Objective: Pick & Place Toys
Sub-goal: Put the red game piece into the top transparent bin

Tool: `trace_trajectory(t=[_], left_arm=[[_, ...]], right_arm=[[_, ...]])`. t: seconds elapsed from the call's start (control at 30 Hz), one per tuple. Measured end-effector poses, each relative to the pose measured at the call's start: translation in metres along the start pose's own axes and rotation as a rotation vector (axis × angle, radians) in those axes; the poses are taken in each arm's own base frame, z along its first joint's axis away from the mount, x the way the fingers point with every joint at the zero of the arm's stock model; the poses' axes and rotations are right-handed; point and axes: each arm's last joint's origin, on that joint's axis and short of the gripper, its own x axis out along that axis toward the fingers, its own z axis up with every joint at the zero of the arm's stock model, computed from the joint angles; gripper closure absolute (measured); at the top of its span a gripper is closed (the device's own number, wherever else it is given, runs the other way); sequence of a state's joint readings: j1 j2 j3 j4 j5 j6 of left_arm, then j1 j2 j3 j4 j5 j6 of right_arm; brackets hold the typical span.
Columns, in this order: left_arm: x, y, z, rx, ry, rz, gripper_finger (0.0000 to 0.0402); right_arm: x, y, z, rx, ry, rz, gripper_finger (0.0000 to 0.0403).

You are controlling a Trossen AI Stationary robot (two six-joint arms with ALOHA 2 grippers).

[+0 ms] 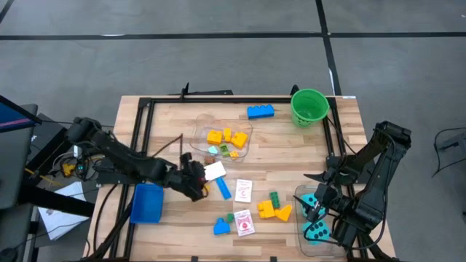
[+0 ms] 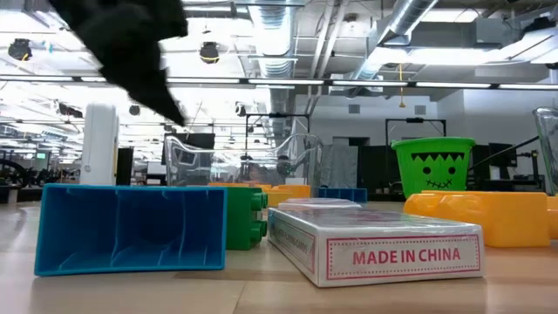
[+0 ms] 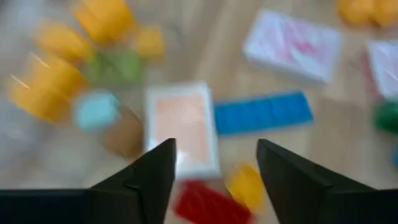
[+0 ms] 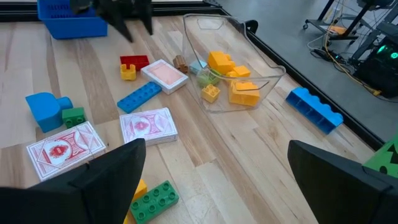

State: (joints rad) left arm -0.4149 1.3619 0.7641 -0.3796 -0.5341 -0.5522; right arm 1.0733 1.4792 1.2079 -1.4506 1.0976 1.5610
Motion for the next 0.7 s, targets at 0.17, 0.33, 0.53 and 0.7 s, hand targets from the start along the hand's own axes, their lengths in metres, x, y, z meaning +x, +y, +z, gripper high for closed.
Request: trace_trajectory(t=[0.17, 0.33, 0.53, 0.7], left_arm=[[-0.001, 0.002, -0.027, -0.025, 0.12, -0.21, 0.0109], [0.004, -0.001, -0.041, 0.013, 0.138, -0.24, 0.0068], [0.013, 0.001, -0.048, -0.056, 0.19, -0.186, 0.0066], [0.015, -0.007, -0.049, -0.015, 0.199, -0.263, 0.0083]], right_arm=[[-0.003, 0.001, -0.002, -0.003, 0.005, 0.014, 0.0019], [-0.003, 0.001, -0.001, -0.002, 0.003, 0.013, 0.0019], [-0.003, 0.001, -0.001, -0.002, 0.002, 0.013, 0.0019], [-0.003, 0.001, -0.001, -0.002, 0.002, 0.013, 0.0019]])
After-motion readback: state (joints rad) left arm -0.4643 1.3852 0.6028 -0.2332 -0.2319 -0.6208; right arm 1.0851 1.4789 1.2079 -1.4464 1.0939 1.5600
